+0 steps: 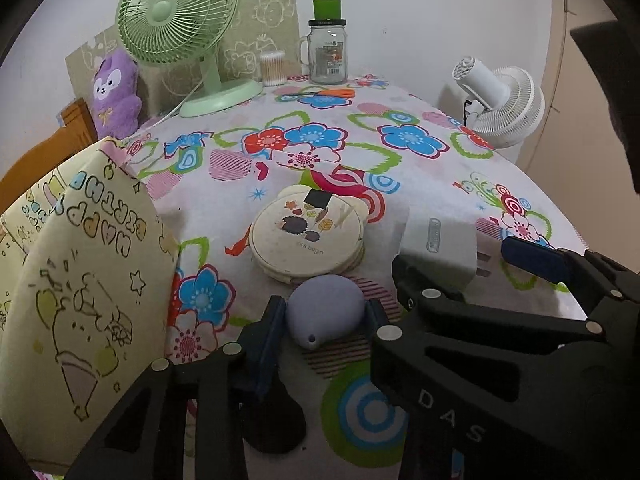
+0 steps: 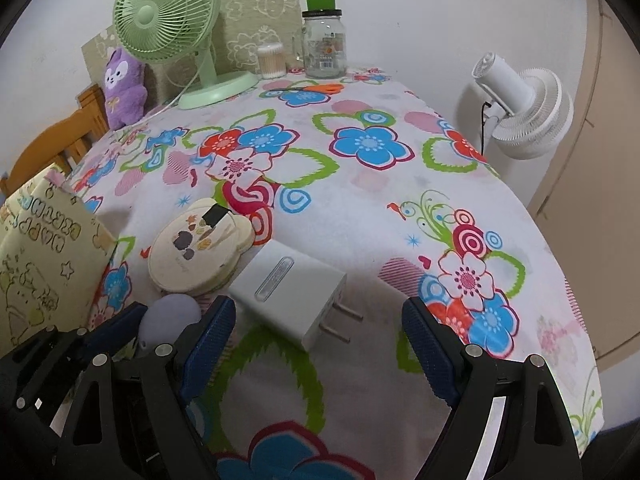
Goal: Organize rigid objects
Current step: 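Grasp the white charger with the right tool while the left tool grasps the lavender ball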
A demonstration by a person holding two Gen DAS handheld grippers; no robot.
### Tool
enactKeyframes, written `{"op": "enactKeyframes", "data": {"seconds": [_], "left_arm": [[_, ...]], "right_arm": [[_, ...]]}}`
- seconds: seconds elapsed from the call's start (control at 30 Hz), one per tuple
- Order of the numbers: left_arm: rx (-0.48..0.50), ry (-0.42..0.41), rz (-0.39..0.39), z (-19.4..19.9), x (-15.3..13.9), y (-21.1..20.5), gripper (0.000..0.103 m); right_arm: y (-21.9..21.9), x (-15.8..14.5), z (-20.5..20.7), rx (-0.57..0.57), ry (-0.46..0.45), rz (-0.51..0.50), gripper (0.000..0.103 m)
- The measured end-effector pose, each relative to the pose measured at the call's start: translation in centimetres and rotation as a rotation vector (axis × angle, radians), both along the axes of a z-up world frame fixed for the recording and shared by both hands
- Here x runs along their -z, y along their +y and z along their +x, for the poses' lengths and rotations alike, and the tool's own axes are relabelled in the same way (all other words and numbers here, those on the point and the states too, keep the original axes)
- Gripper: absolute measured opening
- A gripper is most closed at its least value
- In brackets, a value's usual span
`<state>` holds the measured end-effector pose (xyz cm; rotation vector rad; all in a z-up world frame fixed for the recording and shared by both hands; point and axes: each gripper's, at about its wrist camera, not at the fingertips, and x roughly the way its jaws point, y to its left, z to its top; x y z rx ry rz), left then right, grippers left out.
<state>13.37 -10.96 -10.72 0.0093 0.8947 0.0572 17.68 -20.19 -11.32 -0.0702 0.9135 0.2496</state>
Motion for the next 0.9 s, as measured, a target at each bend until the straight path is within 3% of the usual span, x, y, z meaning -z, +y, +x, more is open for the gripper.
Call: {"op": "enactKeyframes", "data": {"seconds": [0.3, 0.33, 0.37, 0.4, 0.9], "left_arm": [[0.003, 0.014, -0.021, 0.4, 0.0, 0.6, 0.042], [0.006, 0.014, -0.02, 0.3, 0.0, 0.7, 0.042], [0.007, 0.014, -0.018, 0.3, 0.0, 0.7, 0.042], [0.008, 0.015, -0.018, 0.3, 0.0, 0.7, 0.042], [0.034, 0.008, -0.019, -1.4, -0.7, 0.2, 0.042]], "right_arm": [[0.8, 0.4, 1.4, -0.044, 0.006, -0.014, 0.086], [0.9, 0.4, 1.5, -0.05, 0.004, -0.014, 0.08], [1.1, 0.4, 1.4, -0.055, -0.004, -0.02, 0.066], [1.2, 0.3, 1.3, -0.063, -0.012, -0.025, 0.061], [0.8, -0.9, -1.2, -0.021, -0.026, -0.037, 0.061]]}}
